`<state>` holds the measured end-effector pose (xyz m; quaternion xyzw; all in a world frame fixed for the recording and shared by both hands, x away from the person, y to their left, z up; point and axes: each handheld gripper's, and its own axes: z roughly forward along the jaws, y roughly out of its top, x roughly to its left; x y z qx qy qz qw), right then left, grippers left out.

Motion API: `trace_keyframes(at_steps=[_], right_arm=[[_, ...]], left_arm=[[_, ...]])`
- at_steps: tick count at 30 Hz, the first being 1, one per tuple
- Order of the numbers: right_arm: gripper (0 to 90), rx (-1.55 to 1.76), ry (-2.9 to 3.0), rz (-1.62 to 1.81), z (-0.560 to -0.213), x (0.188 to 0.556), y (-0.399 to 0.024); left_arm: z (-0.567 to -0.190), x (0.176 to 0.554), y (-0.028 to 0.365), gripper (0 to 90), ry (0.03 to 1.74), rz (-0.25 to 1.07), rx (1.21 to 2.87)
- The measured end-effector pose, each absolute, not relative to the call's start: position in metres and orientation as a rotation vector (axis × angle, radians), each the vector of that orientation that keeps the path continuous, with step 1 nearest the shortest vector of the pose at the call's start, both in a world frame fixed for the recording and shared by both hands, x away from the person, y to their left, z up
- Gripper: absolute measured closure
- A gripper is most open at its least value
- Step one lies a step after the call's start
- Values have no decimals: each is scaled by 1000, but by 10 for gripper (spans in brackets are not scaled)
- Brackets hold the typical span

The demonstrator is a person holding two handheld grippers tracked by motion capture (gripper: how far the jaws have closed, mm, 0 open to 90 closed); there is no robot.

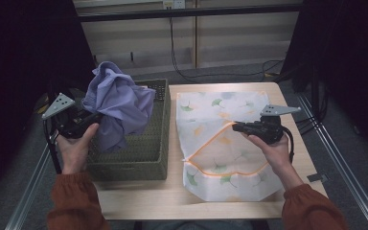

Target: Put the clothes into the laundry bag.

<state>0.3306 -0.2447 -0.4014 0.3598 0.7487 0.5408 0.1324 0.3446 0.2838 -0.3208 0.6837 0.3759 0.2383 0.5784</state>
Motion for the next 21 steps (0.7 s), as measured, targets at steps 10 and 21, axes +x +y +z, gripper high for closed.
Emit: trace_keyframes(at_steps=[10,21], right_arm=[[893,1034,2179,1571,-401,330,-244],[893,1034,2184,1572,-402,331,-243]], left_arm=[[-310,336,281,758,849,569,1563],[-290,321,276,758,790,588,1541]])
